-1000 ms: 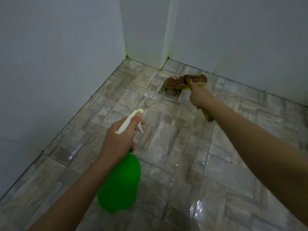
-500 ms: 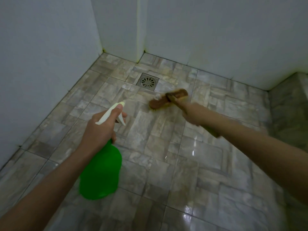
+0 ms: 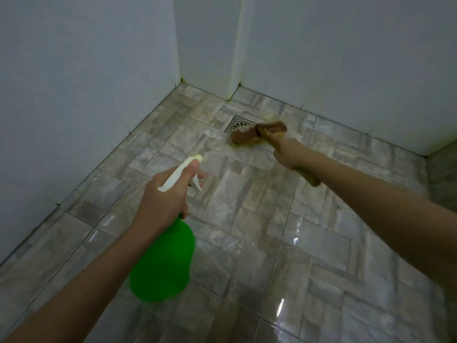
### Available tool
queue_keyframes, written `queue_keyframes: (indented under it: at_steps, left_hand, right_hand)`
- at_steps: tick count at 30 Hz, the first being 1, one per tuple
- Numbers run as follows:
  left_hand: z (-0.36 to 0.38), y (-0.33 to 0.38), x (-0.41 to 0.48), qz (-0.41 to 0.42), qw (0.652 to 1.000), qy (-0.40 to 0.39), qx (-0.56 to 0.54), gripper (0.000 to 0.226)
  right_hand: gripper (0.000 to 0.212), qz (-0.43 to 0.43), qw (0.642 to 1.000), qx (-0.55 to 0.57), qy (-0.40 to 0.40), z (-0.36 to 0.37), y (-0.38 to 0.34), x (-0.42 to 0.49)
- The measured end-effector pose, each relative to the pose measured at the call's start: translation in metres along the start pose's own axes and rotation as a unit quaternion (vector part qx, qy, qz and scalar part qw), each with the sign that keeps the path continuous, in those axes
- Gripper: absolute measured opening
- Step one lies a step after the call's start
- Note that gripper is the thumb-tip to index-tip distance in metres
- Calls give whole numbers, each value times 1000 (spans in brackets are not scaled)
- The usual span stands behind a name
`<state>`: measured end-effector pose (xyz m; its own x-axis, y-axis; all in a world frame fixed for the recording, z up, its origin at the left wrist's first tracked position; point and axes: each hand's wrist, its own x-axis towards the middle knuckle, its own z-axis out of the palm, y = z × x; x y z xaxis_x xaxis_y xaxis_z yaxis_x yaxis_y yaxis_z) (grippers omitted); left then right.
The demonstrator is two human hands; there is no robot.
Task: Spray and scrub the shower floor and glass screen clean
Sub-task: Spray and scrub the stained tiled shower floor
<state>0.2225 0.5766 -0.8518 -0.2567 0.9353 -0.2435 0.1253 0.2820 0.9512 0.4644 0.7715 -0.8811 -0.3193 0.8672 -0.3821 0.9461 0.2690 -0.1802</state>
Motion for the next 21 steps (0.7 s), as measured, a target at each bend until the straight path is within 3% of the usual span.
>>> queue_keyframes:
  at_steps: [4,8,15,21]
  left_hand:
    - [-10,0,3,9,1000,12,1,37]
    - [-24,-3,5,-13,999,33,-28,35]
    - [-25,-14,12,-11,1000,22,-10,36]
    - [-33,-13,18,-24,999,29,-35,44]
  right_hand:
    - [73,41,999,-1,-12,-1,2,8]
    - [76,20,998,-29,-58,10,-7,-31]
    - [80,53,999,1,7,-10,-41,70]
    - [74,73,995,44,-44,30,-61,-14]
